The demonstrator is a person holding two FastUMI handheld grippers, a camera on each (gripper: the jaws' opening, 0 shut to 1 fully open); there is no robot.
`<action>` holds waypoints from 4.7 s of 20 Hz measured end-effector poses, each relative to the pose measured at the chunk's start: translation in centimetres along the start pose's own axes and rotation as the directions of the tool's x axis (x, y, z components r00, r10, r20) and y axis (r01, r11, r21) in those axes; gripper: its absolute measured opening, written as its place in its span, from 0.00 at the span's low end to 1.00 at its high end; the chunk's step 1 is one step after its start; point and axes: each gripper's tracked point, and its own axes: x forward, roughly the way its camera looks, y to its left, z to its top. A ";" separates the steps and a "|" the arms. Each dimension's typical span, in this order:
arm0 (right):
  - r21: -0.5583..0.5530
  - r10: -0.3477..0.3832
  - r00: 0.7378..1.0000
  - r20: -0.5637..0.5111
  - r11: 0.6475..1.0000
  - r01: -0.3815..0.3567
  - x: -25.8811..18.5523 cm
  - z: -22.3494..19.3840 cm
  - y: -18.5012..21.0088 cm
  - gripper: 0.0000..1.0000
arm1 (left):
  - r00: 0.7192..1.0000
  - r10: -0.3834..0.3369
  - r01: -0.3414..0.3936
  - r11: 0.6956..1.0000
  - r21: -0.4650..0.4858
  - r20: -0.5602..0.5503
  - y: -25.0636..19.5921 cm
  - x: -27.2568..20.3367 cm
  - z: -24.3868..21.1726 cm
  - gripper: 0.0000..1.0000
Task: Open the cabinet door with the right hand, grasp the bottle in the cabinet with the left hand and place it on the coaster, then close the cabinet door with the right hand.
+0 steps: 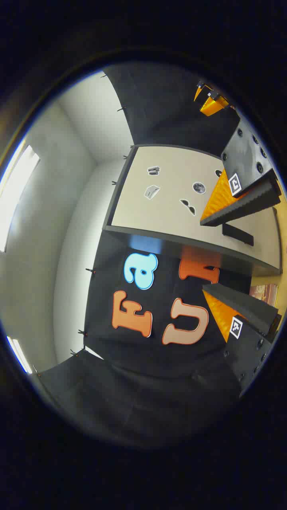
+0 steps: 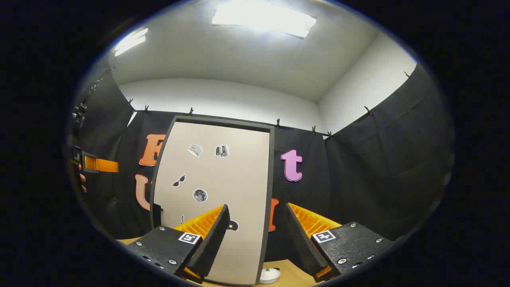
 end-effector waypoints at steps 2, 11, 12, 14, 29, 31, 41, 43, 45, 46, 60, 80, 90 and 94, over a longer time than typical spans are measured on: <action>0.004 0.026 1.000 -0.011 1.000 -0.026 0.1 -0.1 -0.2 0.86 | 0.999 0.039 -0.042 0.996 0.083 0.038 0.3 -0.9 2.0 0.91; -0.045 0.033 0.999 -0.040 0.998 -0.035 -1.2 0.7 -2.5 0.86 | 0.998 0.070 -0.068 0.990 0.124 -0.009 0.2 -2.7 1.7 0.94; -0.043 0.019 0.999 -0.042 0.999 -0.021 -1.4 1.1 -3.2 0.86 | 0.996 0.085 -0.083 0.987 0.137 -0.005 0.8 -3.0 2.1 0.92; -0.062 -0.024 0.999 -0.048 0.998 0.021 -1.7 1.4 -4.9 0.86 | 0.994 0.112 -0.113 0.984 0.141 0.015 1.7 -3.0 3.2 0.94; -0.077 -0.028 0.997 -0.068 0.997 0.022 -1.3 1.6 -2.6 0.85 | 0.994 0.112 -0.110 0.974 0.196 0.002 3.1 -3.0 4.2 0.94; -0.054 0.010 0.998 -0.068 0.998 -0.014 -0.6 1.4 -0.3 0.85 | 0.991 0.132 -0.130 0.970 0.205 0.002 4.2 -3.5 4.0 0.94; 0.069 0.241 0.955 -0.174 0.970 -0.232 4.1 -2.8 13.5 0.86 | 0.978 0.202 -0.187 0.957 0.221 -0.047 8.7 -5.0 2.0 0.92; 0.097 0.291 0.934 -0.209 0.956 -0.276 4.8 -4.3 16.6 0.86 | 0.975 0.218 -0.202 0.953 0.224 -0.048 9.8 -5.5 1.7 0.92; 0.120 0.341 0.907 -0.247 0.939 -0.321 5.5 -6.0 19.6 0.85 | 0.969 0.243 -0.226 0.945 0.235 -0.047 11.1 -6.0 1.5 0.92; 0.130 0.363 0.893 -0.268 0.932 -0.340 5.8 -7.0 21.1 0.86 | 0.965 0.257 -0.239 0.941 0.239 -0.047 11.8 -6.3 1.3 0.92; 0.184 0.394 0.782 -0.483 0.919 -0.350 11.8 -19.2 31.2 0.67 | 0.906 0.422 -0.401 0.872 0.280 -0.019 18.8 -9.5 0.6 0.92; 0.291 0.529 0.704 -0.474 0.848 -0.442 1.8 -16.1 27.5 0.24 | 0.934 0.342 -0.315 0.926 0.207 -0.108 15.2 -6.8 -3.9 0.95; 0.387 0.675 0.629 -0.385 0.737 -0.554 -3.5 -13.7 22.9 0.24 | 0.963 0.205 -0.173 0.968 0.181 -0.176 6.7 -2.3 -7.9 0.96; 0.423 0.703 0.624 -0.341 0.708 -0.566 -3.8 -13.6 21.9 0.24 | 0.971 0.138 -0.106 0.980 0.167 -0.194 2.6 -0.2 -9.5 0.96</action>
